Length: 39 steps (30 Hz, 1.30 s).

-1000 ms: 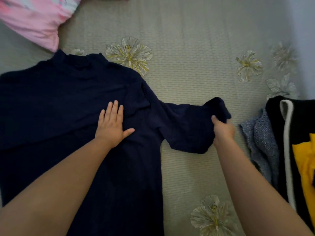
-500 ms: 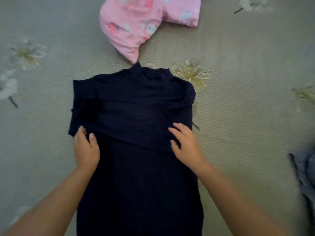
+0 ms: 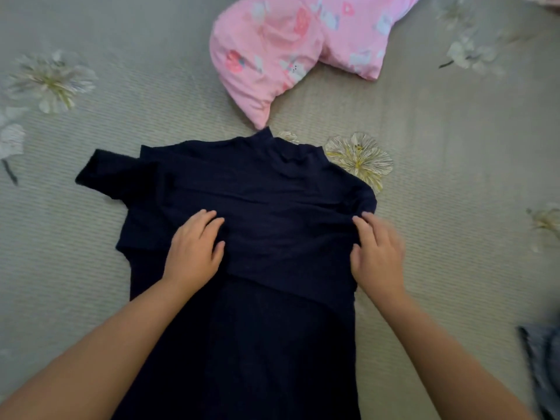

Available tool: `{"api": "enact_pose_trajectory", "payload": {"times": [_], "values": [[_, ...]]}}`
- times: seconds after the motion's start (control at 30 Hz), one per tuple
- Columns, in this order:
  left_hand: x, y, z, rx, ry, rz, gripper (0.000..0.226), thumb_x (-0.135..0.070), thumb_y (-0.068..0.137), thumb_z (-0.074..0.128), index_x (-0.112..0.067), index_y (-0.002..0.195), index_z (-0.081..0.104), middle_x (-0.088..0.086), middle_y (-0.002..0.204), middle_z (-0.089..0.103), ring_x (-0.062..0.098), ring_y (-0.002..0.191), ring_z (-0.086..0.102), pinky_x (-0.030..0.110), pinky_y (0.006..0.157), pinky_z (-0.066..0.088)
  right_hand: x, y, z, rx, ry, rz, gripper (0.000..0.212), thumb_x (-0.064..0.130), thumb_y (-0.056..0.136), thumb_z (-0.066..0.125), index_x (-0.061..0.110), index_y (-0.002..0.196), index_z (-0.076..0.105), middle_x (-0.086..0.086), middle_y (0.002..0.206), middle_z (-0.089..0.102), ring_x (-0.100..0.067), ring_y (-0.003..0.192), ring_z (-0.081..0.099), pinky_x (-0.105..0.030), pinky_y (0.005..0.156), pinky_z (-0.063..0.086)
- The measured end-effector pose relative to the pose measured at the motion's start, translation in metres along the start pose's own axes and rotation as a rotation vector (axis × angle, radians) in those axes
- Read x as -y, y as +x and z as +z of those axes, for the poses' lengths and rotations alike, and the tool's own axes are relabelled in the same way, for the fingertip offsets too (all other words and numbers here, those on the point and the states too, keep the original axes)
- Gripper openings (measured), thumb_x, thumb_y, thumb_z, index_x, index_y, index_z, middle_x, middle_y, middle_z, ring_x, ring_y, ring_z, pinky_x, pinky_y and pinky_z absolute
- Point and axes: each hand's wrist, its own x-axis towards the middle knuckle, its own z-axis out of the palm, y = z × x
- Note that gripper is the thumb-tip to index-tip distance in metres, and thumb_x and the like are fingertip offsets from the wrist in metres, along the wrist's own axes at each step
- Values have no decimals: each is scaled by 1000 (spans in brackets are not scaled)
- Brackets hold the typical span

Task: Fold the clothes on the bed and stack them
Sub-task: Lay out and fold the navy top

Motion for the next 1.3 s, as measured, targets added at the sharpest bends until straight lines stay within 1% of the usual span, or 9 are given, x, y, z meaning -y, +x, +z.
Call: {"api": "enact_pose_trajectory", "payload": {"times": [0.07,0.17,0.33,0.5,0.63,0.8,0.97,1.17,1.3], "values": [[-13,8,8,40,28,75,44,-7,82,65,4,123,53,21,131,50,37,128,41,47,103,33,-7,18,1,103,-20,-66,42,-12,51,71,1,91,70,-17,99,69,-40,98,63,-51,81,47],[-32,21,20,81,33,115,48,-18,91,54,-3,134,42,13,143,38,27,137,27,39,111,22,-22,41,3,132,0,-93,11,-8,57,63,3,58,65,-12,66,67,-36,80,66,-37,84,37],[-53,40,32,68,54,183,52,-20,90,54,-2,136,39,15,145,35,29,138,24,44,111,18,-40,64,10,461,-33,29,23,-8,70,47,1,82,63,-16,79,63,-33,93,53,-35,81,29],[-59,78,30,69,53,152,32,-19,93,50,-8,122,56,11,139,43,27,138,23,47,112,7,-52,52,6,353,-16,-213,38,5,58,59,-1,95,65,-15,88,63,-34,94,59,-56,98,31],[-62,86,23,86,-6,285,15,-8,91,52,-2,89,65,12,97,63,30,95,57,51,100,34,-64,50,7,184,32,-246,16,1,64,49,-4,72,62,-17,71,64,-34,69,64,-45,72,49],[-67,87,19,192,168,195,38,-30,92,51,-12,125,53,7,120,56,24,113,48,39,102,29,-67,50,14,131,191,-206,11,-3,63,51,-2,62,62,-15,64,63,-34,65,63,-43,64,51],[-73,90,15,167,-14,142,23,-19,93,50,-5,105,63,8,96,58,21,91,50,36,85,39,-64,39,17,115,135,-246,20,10,57,78,3,74,70,-12,78,67,-31,76,65,-41,74,50],[-66,76,-7,63,-161,181,13,-8,91,50,-2,85,60,-4,75,52,16,71,49,38,76,40,-51,45,19,15,282,-153,13,-7,62,69,-1,73,71,-13,71,69,-30,67,66,-40,64,53],[-56,76,-13,122,-45,211,14,-13,91,53,-3,91,63,-3,81,54,19,79,52,40,84,39,-44,68,2,198,658,244,24,-2,71,43,-5,71,67,-8,67,62,-26,74,57,-25,73,36]]}}
